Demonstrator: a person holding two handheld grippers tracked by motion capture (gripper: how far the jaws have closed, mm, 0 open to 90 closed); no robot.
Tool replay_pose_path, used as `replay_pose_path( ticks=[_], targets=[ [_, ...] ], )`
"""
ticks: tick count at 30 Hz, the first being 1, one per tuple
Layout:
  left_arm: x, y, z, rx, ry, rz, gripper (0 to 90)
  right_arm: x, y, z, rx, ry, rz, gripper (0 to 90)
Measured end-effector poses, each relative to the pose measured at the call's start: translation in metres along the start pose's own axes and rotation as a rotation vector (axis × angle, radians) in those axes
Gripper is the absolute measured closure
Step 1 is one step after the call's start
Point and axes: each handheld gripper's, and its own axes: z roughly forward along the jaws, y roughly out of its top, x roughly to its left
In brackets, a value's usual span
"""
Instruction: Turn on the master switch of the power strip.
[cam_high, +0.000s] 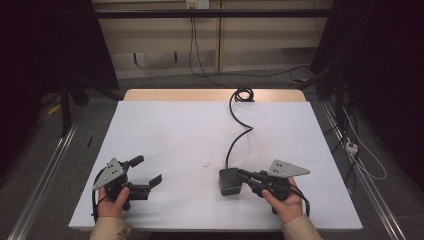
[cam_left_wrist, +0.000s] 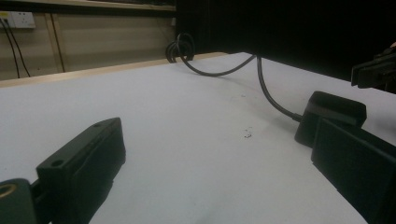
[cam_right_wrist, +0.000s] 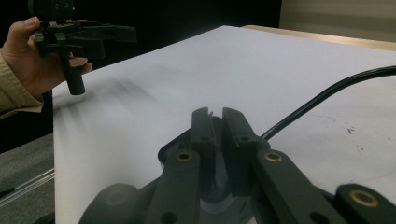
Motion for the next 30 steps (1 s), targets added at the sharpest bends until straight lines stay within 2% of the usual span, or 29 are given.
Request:
replay_pose_path(
  ticks=[13,19,30],
  targets=[
    [0.0,-0.001,0.0,0.002,-0.001,-0.001,2.8,0.001,0.001,0.006,0.007,0.018,0.007,90.0],
    [0.0,0.0,0.0,0.001,0.002,-0.004,2.9,0.002,0.002,0.008,0.023,0.02,0.013,90.0],
    [0.001,-0.001,0.0,0.003,0.002,-0.002,2.9,0.004,-0.001,0.013,0.058,0.029,-0.006,90.0]
  ],
)
